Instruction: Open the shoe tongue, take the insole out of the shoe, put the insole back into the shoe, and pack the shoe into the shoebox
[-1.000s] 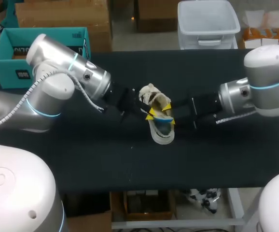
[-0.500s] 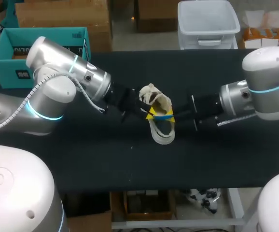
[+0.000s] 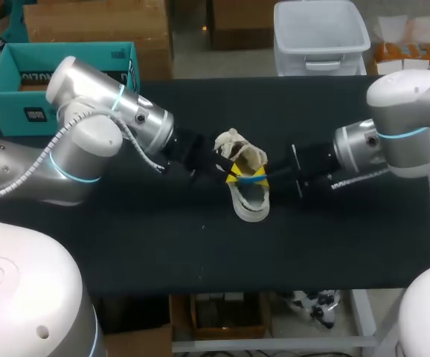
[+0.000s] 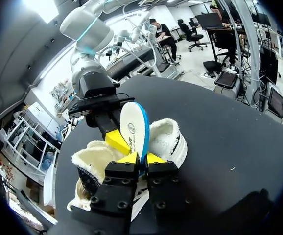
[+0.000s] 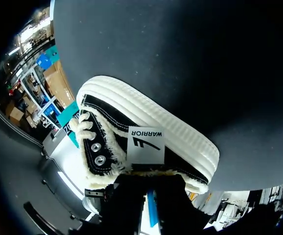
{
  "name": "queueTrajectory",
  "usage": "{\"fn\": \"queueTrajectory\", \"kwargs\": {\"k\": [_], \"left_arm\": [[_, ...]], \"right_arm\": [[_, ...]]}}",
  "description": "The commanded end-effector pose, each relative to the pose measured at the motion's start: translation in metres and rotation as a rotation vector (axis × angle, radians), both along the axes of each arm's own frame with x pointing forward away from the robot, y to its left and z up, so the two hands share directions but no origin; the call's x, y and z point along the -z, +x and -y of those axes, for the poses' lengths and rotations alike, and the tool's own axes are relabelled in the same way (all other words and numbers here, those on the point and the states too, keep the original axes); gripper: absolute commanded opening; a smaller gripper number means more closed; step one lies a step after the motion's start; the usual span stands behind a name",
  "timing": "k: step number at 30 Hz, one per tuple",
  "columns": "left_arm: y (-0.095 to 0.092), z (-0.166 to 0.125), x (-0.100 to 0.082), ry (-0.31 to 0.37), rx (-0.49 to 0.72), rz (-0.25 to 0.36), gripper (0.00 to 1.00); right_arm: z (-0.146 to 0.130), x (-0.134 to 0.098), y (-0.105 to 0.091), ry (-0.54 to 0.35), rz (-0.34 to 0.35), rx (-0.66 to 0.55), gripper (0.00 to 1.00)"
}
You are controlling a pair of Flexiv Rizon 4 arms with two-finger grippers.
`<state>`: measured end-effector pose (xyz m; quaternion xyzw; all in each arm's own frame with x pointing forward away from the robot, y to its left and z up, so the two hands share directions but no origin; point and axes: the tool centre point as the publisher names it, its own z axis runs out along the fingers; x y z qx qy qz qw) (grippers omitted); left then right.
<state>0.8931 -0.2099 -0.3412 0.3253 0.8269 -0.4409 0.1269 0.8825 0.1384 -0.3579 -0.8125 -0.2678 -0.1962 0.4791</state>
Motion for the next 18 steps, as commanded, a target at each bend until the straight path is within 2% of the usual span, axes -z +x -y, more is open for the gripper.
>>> {"fn": "queueTrajectory", "kwargs": {"k": [1,4,6,7,8,15,16,18], "left_arm": [[-0.004,-0.002,-0.004,-0.012,0.009,-0.004,0.55],[-0.011,-0.001,-0.009,-0.028,0.024,0.001,0.43],[-0.015,0.001,-0.012,-0.034,0.033,0.008,0.24],[-0.017,0.002,-0.013,-0.037,0.037,0.009,0.03],[-0.019,0.003,-0.013,-0.036,0.041,0.013,0.0],[-0.022,0.009,-0.011,-0.024,0.051,0.025,0.0],[-0.022,0.009,-0.011,-0.023,0.051,0.025,0.0],[-0.021,0.009,-0.01,-0.02,0.049,0.027,0.0]], "right_arm": [[0.001,0.001,0.001,-0.008,-0.001,0.005,0.0],[0.001,0.001,0.001,-0.009,-0.001,0.006,0.0],[0.001,0.001,0.001,-0.009,-0.002,0.006,0.0],[0.001,0.002,0.001,-0.009,-0.002,0.006,0.0],[0.001,0.001,0.0,-0.009,-0.002,0.006,0.0],[0.0,-0.003,-0.008,-0.003,0.0,0.01,0.0],[0.0,-0.006,-0.01,-0.002,0.001,0.012,0.28],[0.002,-0.013,-0.017,-0.022,0.006,0.022,1.0]]}}
